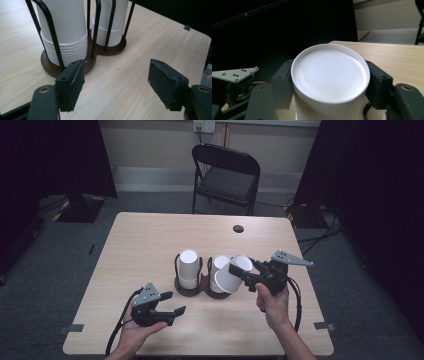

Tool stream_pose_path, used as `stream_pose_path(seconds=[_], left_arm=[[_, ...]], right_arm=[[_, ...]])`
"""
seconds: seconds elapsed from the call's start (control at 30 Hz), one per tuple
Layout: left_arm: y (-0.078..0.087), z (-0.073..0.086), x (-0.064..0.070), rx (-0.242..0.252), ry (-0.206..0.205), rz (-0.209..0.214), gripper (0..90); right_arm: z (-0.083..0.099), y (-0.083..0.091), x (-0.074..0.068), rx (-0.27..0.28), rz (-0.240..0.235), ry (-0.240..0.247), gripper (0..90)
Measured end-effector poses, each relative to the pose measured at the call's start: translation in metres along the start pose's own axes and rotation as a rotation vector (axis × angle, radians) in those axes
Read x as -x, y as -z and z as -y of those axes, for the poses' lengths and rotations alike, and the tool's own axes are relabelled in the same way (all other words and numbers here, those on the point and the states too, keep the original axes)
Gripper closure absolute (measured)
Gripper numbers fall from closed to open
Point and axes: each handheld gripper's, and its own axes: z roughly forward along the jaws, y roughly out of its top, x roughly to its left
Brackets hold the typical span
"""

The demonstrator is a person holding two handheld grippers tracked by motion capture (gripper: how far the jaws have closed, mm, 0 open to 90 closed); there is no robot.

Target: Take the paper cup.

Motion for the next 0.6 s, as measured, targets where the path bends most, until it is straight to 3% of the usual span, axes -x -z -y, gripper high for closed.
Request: stream_pose_path(seconds=[0.07,0.3,0.4,0.5,0.6], left_arm=[[0.0,-0.004,0.003,0.008,-0.007,0.017,34.4],[-0.006,-0.019,0.009,0.034,-0.033,0.027,36.3],[-0.01,-0.024,0.013,0.04,-0.069,0.029,41.0],[-0.017,-0.033,0.02,0.045,-0.103,0.028,44.2],[-0.021,-0.038,0.024,0.067,-0.109,0.036,44.9]], right_arm=[[0.002,0.0,-0.002,-0.007,-0.014,-0.019,34.2],[0.011,0.002,-0.007,-0.015,-0.075,-0.087,34.3],[0.013,0.003,-0.007,-0.007,-0.093,-0.118,34.3],[0.016,0.004,-0.009,0.01,-0.097,-0.12,34.4],[0.018,0.003,-0.01,0.007,-0.11,-0.134,34.4]])
